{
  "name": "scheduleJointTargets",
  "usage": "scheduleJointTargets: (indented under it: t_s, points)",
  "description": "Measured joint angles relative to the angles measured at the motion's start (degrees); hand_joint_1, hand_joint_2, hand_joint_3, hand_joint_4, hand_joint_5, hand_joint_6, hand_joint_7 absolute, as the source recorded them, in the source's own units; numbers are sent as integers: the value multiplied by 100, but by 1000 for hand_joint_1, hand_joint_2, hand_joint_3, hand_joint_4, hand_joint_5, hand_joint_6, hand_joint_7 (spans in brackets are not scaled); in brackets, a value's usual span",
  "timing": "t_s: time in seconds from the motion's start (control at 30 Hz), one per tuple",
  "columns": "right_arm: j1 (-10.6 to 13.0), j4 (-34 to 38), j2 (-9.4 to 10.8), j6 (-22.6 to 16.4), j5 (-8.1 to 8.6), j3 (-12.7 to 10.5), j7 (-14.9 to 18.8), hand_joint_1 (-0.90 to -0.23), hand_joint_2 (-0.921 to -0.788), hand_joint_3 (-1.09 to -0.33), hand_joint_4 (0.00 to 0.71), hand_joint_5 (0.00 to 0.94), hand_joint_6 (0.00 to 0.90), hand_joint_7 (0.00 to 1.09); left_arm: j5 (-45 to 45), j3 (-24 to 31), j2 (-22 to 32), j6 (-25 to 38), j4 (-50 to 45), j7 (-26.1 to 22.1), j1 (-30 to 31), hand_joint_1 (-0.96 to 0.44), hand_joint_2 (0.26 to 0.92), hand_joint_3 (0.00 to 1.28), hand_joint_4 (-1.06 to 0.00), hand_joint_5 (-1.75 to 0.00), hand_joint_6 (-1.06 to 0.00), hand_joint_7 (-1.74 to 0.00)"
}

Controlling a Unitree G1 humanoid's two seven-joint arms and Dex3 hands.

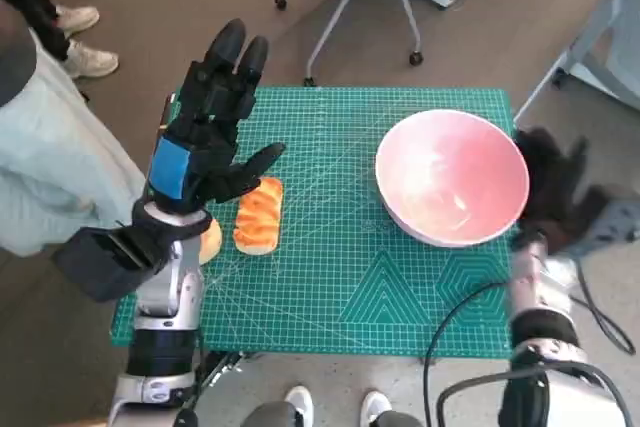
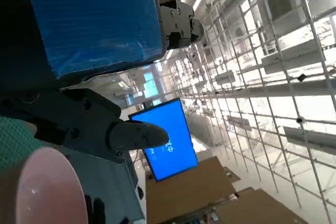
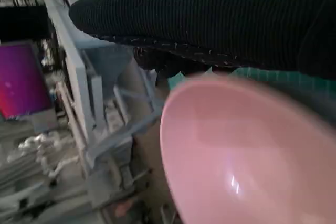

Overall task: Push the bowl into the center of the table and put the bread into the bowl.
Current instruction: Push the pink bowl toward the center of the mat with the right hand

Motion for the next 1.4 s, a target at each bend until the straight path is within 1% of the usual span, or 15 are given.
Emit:
scheduleJointTargets:
  t_s: [0.13,0.23,0.3,0.4,0.6,0.7,0.8,0.97,1.2,1.4]
  points:
    - [-55,0,149,2,-68,53,1,-599,-921,-940,117,11,144,228,0,2,6,0,-2,1,28,-171,921,278,-97,-6,1,-265]
    - [-79,0,180,3,-99,60,2,-597,-921,-943,117,10,144,228,0,3,7,0,-2,2,44,-171,921,277,-97,-6,1,-265]
    - [-97,0,188,3,-110,72,11,-593,-921,-965,102,5,143,226,-2,12,20,1,-4,4,57,-171,921,276,-97,-5,1,-265]
    - [-151,-1,253,8,-126,137,116,-597,-921,-972,94,2,142,225,-4,42,70,14,-26,42,109,-171,921,276,-96,-4,-1,-268]
    - [-224,-3,438,64,-105,145,252,-590,-921,-971,92,1,146,223,-6,32,76,85,-54,90,182,-173,921,274,-96,-4,-1,-277]
    - [-230,-3,476,66,-104,142,266,-588,-921,-971,94,2,148,222,-6,31,76,94,-79,99,187,-173,921,274,-97,-4,-1,-280]
    - [-245,-3,513,66,-85,112,276,-588,-921,-957,114,10,139,213,-6,37,80,114,-142,124,198,-173,921,273,-95,-3,1,-277]
    - [-314,-3,626,64,-67,84,305,-590,-921,-949,112,7,135,205,-6,33,82,165,-204,150,202,-173,921,272,-91,-1,1,-273]
    - [-408,-4,699,63,-63,55,318,-596,-921,-939,110,4,138,198,-6,33,83,216,-225,151,206,-173,921,272,-89,0,1,-270]
    - [-426,-3,760,60,-73,56,317,-591,-921,-940,111,4,141,194,-9,33,85,287,-243,158,213,-172,921,273,-89,0,1,-272]
